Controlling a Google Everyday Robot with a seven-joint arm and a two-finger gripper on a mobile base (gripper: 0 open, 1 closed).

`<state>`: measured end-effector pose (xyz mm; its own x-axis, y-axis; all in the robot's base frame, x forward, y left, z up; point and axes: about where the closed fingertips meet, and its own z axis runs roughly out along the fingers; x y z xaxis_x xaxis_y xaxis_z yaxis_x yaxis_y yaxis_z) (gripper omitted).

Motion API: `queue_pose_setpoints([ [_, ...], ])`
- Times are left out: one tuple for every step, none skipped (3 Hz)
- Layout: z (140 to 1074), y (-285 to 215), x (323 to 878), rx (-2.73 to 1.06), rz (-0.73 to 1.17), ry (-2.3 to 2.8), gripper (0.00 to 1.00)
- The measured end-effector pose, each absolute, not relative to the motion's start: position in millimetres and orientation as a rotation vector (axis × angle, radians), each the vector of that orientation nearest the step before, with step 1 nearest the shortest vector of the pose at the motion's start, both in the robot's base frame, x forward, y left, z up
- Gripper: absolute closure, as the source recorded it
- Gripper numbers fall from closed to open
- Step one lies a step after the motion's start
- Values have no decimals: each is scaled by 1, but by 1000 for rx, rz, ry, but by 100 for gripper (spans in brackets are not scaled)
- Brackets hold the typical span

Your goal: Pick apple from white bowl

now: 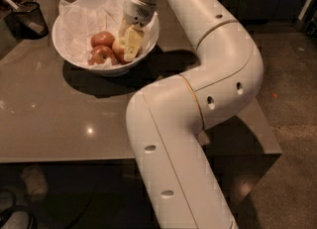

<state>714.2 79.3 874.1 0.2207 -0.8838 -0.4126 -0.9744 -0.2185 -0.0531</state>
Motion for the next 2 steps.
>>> queue_pose_setpoints([
  [871, 78, 715, -2202, 428, 1744, 25],
  [868, 76, 715, -2204, 428, 1754, 30],
])
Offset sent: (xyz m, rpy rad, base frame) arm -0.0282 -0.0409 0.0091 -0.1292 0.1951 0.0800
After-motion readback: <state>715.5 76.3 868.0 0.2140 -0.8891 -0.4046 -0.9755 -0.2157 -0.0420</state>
